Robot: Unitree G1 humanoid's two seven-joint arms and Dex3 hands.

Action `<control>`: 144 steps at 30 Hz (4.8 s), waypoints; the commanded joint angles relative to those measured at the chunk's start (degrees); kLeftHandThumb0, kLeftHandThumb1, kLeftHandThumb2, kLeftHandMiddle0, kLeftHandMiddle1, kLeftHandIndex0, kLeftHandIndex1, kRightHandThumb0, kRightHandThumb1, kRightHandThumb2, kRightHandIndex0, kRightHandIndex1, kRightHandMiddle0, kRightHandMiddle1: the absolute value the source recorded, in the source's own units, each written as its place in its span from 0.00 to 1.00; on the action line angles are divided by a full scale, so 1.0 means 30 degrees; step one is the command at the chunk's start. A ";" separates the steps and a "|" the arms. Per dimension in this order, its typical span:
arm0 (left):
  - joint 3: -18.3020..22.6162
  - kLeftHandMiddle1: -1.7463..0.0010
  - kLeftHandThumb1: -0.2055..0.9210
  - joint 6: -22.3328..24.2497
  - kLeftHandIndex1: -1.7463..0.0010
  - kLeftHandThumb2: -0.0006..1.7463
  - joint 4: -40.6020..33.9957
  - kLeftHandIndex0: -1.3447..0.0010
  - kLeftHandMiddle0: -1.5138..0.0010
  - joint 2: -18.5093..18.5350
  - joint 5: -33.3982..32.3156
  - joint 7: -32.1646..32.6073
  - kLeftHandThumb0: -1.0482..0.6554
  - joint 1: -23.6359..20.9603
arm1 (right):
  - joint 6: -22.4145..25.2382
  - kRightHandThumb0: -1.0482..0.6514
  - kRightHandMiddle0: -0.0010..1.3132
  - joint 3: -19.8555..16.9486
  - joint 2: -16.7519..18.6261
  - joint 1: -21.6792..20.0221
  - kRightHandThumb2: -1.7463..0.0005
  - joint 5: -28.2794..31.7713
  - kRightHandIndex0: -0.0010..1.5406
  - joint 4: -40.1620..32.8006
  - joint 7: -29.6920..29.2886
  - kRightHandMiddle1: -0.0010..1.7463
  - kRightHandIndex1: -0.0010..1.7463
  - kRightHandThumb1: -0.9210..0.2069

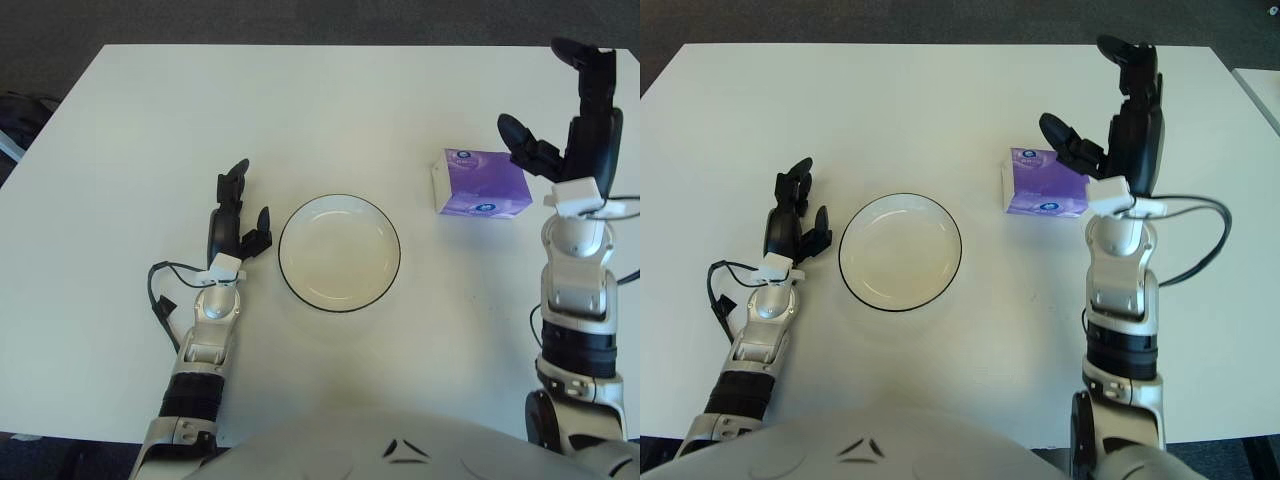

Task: Put the tissue paper into the plate.

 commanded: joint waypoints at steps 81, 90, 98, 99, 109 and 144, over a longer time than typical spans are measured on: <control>-0.0013 0.98 1.00 0.0368 0.58 0.44 0.2424 1.00 0.80 0.0258 -0.0328 -0.0326 0.21 0.1272 | -0.6513 0.00 0.00 0.7197 -1.0334 -0.5549 0.96 -0.3659 0.00 0.6872 1.3207 0.00 0.00 0.01; 0.0044 0.98 1.00 -0.0271 0.59 0.45 0.2937 1.00 0.81 0.0578 -0.0352 -0.0403 0.21 0.1153 | -0.7006 0.00 0.00 0.8632 -0.9867 -0.5800 0.97 -0.6204 0.00 1.0568 1.0556 0.00 0.00 0.01; 0.0101 0.98 1.00 -0.0679 0.59 0.45 0.3181 1.00 0.81 0.0771 -0.0610 -0.0575 0.20 0.1130 | -0.6893 0.00 0.00 0.9252 -0.9705 -0.6396 0.95 -0.7580 0.00 1.1521 0.8556 0.00 0.00 0.00; 0.0110 0.98 1.00 -0.0721 0.59 0.45 0.3214 1.00 0.81 0.0792 -0.0625 -0.0584 0.20 0.1130 | -0.6906 0.00 0.00 0.9295 -0.9714 -0.6428 0.95 -0.7668 0.00 1.1597 0.8426 0.00 0.00 0.00; 0.0174 0.98 1.00 -0.0976 0.59 0.45 0.3450 1.00 0.81 0.0889 -0.0694 -0.0687 0.20 0.1096 | -0.6878 0.00 0.00 0.9524 -0.9715 -0.6454 0.94 -0.8047 0.00 1.2304 0.7472 0.00 0.00 0.00; 0.0356 0.98 1.00 -0.0772 0.60 0.45 0.3236 1.00 0.81 0.0995 -0.0693 -0.0813 0.20 0.1181 | -0.6901 0.00 0.00 0.9496 -0.9712 -0.5454 0.90 -0.7149 0.00 1.3035 0.6037 0.00 0.00 0.00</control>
